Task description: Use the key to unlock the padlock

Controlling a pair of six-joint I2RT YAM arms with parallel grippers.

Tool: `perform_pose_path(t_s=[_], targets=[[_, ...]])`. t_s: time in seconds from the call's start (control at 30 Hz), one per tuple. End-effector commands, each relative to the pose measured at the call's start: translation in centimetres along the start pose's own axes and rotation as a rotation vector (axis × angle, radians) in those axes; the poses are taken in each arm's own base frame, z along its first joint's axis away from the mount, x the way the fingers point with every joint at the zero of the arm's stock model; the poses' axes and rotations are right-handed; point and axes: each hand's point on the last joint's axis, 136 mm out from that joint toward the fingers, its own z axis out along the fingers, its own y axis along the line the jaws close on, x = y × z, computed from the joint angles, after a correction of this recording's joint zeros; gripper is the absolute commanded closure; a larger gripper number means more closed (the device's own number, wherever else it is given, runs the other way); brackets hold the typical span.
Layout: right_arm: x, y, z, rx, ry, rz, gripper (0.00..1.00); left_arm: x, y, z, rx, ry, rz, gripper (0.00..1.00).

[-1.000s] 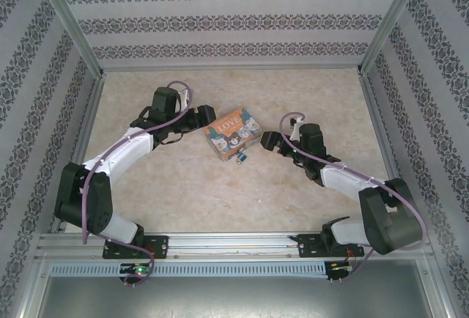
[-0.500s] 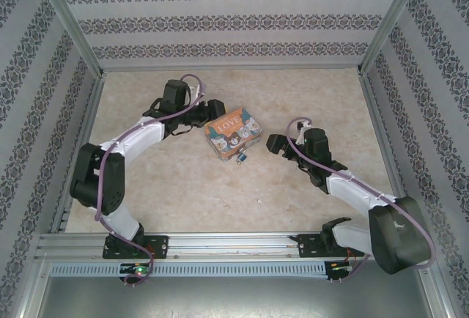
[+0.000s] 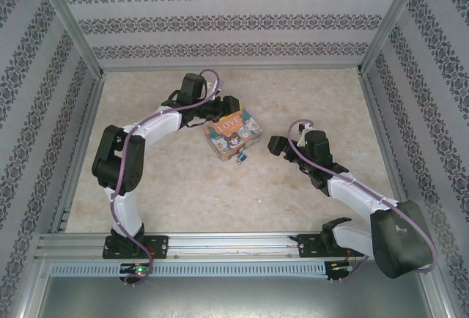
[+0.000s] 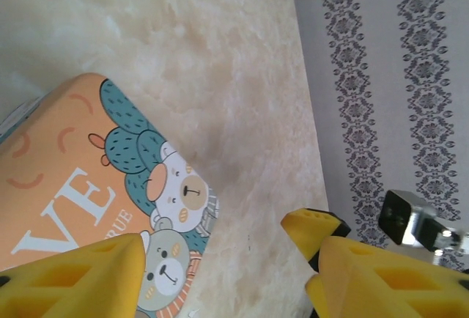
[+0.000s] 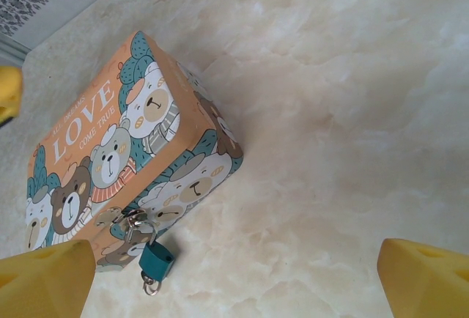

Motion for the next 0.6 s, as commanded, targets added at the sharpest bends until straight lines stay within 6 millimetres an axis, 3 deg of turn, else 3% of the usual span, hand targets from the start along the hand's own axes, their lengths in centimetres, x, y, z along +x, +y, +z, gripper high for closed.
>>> perform_pose_path(t_s=[0.0,0.57], targets=[[-0.2,-1.1,-0.3,0.041,-0.015,0.03,0.02,0.1,-0.3,0.9,0.029,0.024,0.015,0.37],[-1.9,-0.4,-0.6,0.008,-0.094,0.022,0.02,2.7,3.7,2.6,-0.008,0.075,-0.082,0.38]])
